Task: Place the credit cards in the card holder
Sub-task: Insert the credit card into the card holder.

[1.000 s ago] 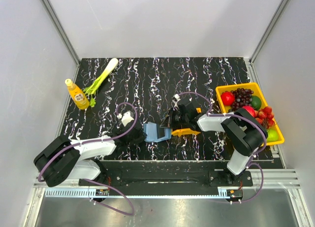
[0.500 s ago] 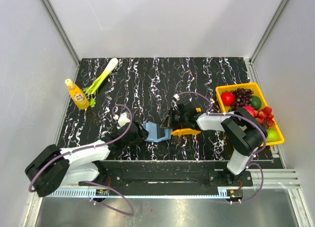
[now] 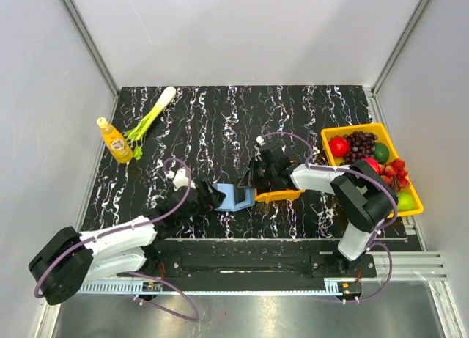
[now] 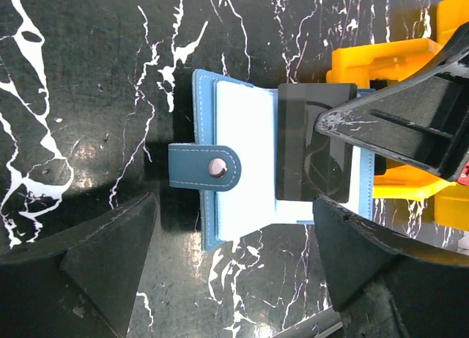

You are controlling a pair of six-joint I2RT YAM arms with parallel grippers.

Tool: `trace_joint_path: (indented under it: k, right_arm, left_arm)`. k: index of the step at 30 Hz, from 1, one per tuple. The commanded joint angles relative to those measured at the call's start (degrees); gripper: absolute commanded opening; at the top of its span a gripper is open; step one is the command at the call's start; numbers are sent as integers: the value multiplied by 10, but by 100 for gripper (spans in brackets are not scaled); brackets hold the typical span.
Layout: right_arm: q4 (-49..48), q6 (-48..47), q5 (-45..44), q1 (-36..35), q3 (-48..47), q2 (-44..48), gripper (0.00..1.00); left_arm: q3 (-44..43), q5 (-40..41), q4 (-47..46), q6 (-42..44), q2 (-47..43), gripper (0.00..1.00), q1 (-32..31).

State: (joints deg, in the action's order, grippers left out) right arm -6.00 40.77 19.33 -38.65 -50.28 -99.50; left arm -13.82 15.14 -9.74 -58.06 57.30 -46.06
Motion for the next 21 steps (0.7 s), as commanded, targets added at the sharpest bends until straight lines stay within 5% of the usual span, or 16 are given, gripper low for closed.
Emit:
trace_joint_path:
  k: [1,7,21]
  right_arm:
    - [11,-12,-14,-5,-19,5,0]
    - [9,-12,-11,-7,-22,1,0]
    - [0,-10,-4,-6,-17,0,0]
  left_arm:
    - [12,-12,-63,8,-17,92,1]
    - [-3,-23,-72,17,25,93,1]
    - [-30,-49,-105,17,118,33,1]
